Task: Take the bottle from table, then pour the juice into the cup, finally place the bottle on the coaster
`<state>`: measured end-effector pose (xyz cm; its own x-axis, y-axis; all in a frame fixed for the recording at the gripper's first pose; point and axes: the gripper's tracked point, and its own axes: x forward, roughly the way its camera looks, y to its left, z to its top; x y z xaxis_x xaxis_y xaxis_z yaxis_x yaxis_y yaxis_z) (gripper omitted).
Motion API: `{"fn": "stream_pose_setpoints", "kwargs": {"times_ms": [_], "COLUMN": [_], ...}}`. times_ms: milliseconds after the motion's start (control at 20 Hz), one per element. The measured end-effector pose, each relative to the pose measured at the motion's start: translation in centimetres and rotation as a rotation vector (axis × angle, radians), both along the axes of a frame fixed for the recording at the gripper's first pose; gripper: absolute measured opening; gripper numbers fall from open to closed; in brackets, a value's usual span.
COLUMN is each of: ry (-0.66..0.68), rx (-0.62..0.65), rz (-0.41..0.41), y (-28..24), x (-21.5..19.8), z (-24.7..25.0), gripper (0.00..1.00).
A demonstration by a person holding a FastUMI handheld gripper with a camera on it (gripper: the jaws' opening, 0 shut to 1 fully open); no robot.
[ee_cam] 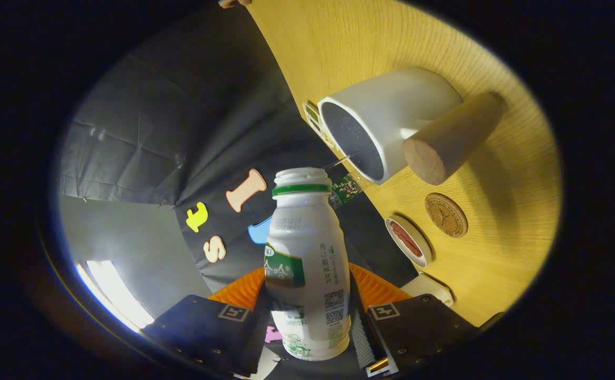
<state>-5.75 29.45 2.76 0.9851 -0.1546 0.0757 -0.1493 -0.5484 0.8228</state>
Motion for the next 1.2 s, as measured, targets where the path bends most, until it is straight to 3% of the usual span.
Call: {"fn": "stream_pose_setpoints", "kwargs": {"times_ms": [600, 1200], "ry": [0.031, 0.043], "rx": [0.188, 0.265], "rz": [-0.021, -0.026], "y": [-2.1, -2.5], "x": [0.1, 0.1], "z": [0.1, -1.2], "gripper": [0.68, 0.67]}}
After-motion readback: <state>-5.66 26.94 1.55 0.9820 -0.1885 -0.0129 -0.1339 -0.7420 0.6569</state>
